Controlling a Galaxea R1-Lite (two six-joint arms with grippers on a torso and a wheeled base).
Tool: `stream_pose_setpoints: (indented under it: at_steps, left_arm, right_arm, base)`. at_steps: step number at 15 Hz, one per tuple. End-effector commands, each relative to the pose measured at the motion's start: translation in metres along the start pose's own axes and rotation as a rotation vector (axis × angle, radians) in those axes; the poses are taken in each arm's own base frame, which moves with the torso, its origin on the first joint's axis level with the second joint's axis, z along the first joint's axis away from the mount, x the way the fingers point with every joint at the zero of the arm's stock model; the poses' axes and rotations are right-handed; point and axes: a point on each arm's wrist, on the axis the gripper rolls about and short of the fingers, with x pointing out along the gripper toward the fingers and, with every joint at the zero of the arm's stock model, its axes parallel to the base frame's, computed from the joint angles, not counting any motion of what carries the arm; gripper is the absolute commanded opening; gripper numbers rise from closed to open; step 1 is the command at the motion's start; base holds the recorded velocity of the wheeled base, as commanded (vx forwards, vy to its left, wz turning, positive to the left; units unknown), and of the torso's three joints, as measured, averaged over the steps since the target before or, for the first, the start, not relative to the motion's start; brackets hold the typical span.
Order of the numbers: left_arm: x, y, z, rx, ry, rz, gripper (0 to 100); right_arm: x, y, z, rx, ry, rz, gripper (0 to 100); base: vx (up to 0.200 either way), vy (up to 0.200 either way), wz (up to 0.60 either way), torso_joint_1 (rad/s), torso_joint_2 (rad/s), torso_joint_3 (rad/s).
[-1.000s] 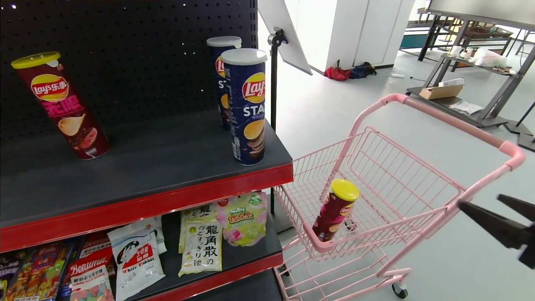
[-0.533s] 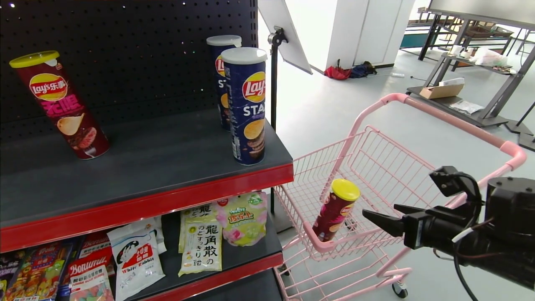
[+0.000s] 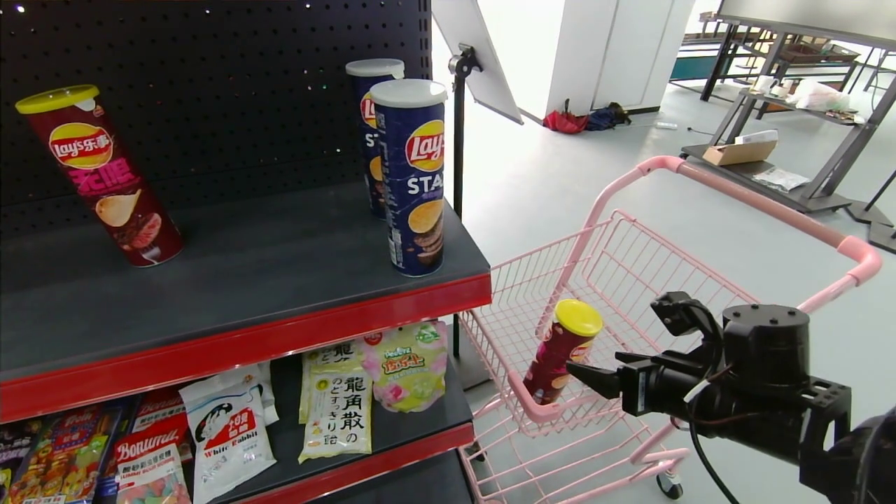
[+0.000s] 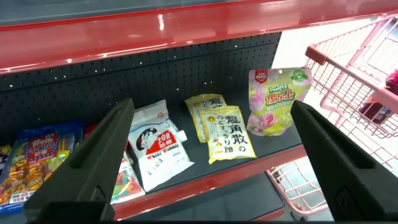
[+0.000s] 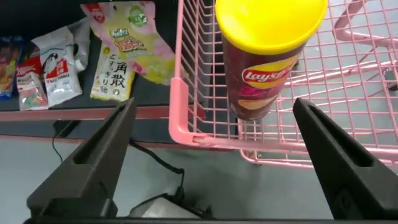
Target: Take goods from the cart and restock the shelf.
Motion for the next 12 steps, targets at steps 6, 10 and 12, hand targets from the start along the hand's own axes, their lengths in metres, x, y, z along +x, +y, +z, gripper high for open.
stream_pose_setpoints:
  at_steps: [6,10,12]
  left_arm:
    - [0.0,0.0,0.0,-0.001,0.0,0.002,100]
    - [0.0,0.0,0.0,-0.001,0.0,0.003,100]
    - [0.0,0.0,0.0,-0.001,0.0,0.002,100]
  right_arm:
    - [0.051,-0.014,-0.02,-0.003,0.023,-0.024,100]
    - [0.071,-0.026,-0.022,0.0,-0.005,-0.057,100]
    - [0.08,-0.031,-0.02,-0.009,-0.018,-0.076,100]
  base:
    - [0.0,0.0,0.0,0.0,0.0,0.0]
    - [0.0,0.0,0.0,0.0,0.0,0.0]
    - [0.0,0.0,0.0,0.0,0.0,0.0]
